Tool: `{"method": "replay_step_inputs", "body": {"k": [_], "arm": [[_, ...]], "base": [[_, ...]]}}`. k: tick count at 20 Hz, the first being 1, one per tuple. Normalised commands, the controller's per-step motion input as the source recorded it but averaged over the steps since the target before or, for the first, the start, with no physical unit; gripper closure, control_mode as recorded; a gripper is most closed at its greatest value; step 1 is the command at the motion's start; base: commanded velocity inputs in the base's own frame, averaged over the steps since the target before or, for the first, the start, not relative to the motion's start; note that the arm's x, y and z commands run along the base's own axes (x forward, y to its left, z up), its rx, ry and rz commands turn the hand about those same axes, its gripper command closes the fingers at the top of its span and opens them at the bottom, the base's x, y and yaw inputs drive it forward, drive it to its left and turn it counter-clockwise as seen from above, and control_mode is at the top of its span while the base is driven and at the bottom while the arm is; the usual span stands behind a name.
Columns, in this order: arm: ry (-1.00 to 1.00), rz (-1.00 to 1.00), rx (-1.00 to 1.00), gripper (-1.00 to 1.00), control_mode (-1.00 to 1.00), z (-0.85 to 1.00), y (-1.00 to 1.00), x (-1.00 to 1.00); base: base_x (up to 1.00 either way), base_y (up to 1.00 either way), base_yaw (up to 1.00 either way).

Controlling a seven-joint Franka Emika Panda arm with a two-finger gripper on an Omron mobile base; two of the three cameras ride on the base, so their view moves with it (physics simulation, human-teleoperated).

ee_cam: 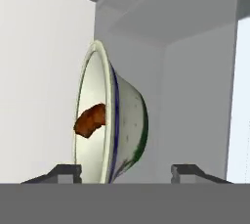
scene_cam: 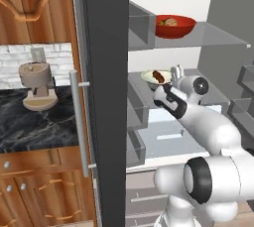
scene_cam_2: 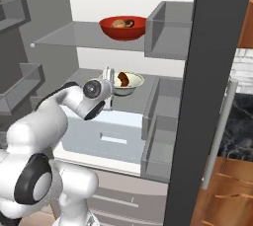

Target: Place the bowl with the onion and sweet potato on the top shelf of the fridge. Place the bowl with the chicken drumsticks on the second highest shelf of the fridge.

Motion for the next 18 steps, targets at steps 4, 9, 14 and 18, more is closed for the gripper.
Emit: {"method": "replay_step_inputs", "body": {"k": [4, 9, 14, 18], "arm": [[-0.02, -0.10, 0.00, -1.00, -1.00, 1.00, 0.08, -1.00], [0.00, -0.14, 0.00, -1.00, -1.00, 1.00, 0.00, -1.00], [0.00, -0.13, 0.00, -1.00, -1.00, 1.00, 0.00, -1.00], [0.00, -0.09, 0.00, -1.00, -1.00, 1.00, 0.00, -1.00]], "base": [[0.00, 0.00, 0.00], [0.00, 0.00, 0.00], [0.00, 0.00, 0.00], [0.00, 0.00, 0.00]]}}
